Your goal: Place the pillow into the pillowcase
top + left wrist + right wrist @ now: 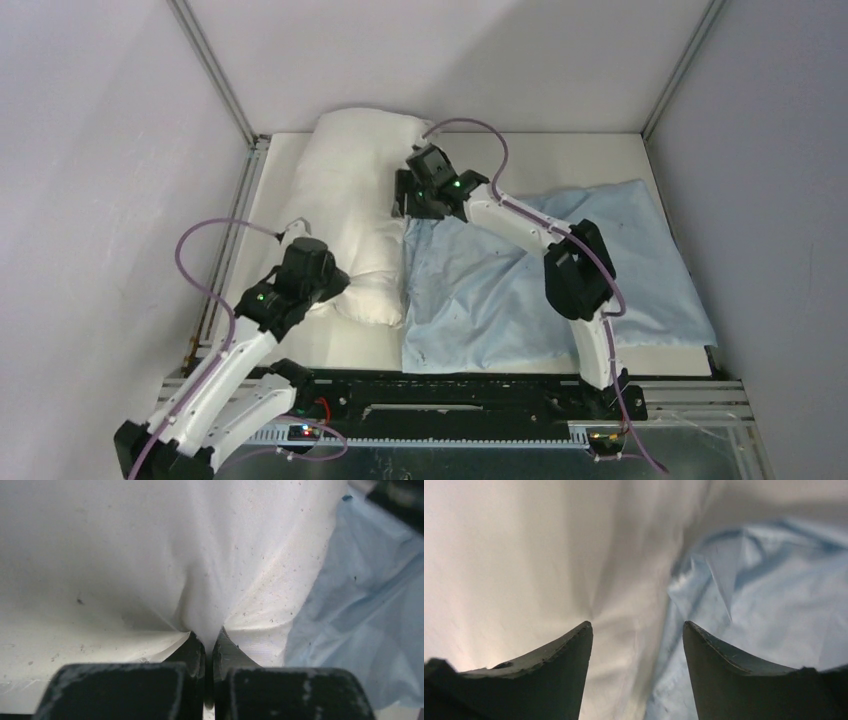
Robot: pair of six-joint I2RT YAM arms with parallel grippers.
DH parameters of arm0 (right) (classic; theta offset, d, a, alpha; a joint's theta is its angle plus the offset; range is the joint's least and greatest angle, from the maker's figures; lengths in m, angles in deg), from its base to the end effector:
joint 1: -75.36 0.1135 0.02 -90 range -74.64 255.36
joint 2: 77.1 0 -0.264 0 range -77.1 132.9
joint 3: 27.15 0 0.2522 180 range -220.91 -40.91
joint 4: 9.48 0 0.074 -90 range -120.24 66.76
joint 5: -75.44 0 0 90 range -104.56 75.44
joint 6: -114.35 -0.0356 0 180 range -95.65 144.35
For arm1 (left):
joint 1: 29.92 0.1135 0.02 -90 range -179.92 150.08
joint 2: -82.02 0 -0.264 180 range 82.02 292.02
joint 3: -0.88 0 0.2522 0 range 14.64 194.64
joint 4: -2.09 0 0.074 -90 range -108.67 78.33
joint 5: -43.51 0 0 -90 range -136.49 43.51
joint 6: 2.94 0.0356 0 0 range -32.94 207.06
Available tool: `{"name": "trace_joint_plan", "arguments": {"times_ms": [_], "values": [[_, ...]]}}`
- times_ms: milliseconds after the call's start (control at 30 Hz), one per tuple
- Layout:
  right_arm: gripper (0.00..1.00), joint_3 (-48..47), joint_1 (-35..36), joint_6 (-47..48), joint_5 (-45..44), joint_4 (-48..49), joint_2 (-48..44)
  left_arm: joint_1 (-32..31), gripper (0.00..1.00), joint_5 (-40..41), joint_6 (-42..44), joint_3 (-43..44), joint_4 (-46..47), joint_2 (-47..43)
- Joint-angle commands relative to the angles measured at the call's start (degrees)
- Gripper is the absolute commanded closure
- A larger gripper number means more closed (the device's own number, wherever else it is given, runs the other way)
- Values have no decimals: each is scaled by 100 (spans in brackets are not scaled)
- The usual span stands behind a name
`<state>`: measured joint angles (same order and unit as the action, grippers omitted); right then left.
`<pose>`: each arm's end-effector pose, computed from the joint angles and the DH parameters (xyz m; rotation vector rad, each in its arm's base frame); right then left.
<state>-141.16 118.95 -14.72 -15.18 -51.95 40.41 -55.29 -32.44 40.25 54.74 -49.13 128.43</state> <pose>0.3406 0.3237 0.2535 -0.0924 2.4780 0.6521 0.1541 -0.0635 0.2623 -0.5537 2.2662 -0.3538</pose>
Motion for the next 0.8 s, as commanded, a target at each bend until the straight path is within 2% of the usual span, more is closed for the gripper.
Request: {"name": "trace_joint_plan", "arguments": {"times_ms": [0, 133, 200, 400, 500, 633, 767], "values": [[30, -1749, -104, 36, -252, -527, 936, -189, 100, -239, -314, -124, -325, -628], [29, -4155, -84, 313, 387, -1328, 2393, -403, 100, -281, -465, -61, -448, -974], [28, -4833, -52, 312, 987, -1282, 2910, -583, 100, -376, -502, 0, -357, -979], [18, -4289, 336, 336, 2384, 335, 2934, -1178, 100, -350, -401, 508, 18, -315], [15, -4582, 543, 578, 2781, 413, 3029, -1285, 100, -350, -319, 731, 154, 1], [13, -4495, 564, 633, 3694, 699, 2907, -1356, 100, -352, -279, 817, 426, 145], [13, -4008, 352, 693, 3686, 659, 2363, -1282, 100, 7, -232, 894, 325, 335]]}}
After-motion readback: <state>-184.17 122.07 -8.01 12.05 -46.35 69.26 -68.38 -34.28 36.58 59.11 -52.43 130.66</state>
